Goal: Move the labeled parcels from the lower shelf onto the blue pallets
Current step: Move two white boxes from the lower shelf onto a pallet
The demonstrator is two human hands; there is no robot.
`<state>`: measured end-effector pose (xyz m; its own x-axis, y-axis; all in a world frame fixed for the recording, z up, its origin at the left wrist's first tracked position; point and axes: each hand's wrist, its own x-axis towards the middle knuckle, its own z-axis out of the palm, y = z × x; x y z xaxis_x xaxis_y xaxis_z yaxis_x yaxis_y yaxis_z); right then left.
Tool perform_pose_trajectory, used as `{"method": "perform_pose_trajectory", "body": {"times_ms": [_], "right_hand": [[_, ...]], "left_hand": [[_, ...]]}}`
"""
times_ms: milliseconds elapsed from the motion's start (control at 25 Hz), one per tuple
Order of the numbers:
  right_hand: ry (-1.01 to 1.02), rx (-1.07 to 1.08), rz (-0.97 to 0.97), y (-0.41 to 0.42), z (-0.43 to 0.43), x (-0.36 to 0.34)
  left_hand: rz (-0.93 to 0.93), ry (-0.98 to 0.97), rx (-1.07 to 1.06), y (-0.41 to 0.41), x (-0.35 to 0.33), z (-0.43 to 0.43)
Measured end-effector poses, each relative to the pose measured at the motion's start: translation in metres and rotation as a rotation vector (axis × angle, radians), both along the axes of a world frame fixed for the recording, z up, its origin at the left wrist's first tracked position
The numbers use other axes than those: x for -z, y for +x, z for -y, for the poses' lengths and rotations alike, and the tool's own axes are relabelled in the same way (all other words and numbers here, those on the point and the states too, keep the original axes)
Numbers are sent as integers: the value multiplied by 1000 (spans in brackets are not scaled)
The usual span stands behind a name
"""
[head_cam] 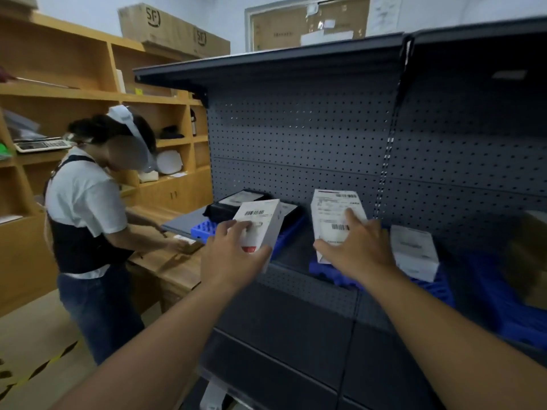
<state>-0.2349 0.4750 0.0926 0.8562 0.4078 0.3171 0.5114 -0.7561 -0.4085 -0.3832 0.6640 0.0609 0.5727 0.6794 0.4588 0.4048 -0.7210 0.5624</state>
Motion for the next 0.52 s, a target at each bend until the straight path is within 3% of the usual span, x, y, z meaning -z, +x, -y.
{"method": "perform_pose_trajectory", "body": {"times_ms": [280, 520], "right_hand": [[-44, 156, -23, 110, 81, -28], [-50, 222, -125, 151, 105, -15]], "left_hand": [[-4, 38, 134, 140, -10, 73], [-103, 69, 203, 216, 4, 99]]}}
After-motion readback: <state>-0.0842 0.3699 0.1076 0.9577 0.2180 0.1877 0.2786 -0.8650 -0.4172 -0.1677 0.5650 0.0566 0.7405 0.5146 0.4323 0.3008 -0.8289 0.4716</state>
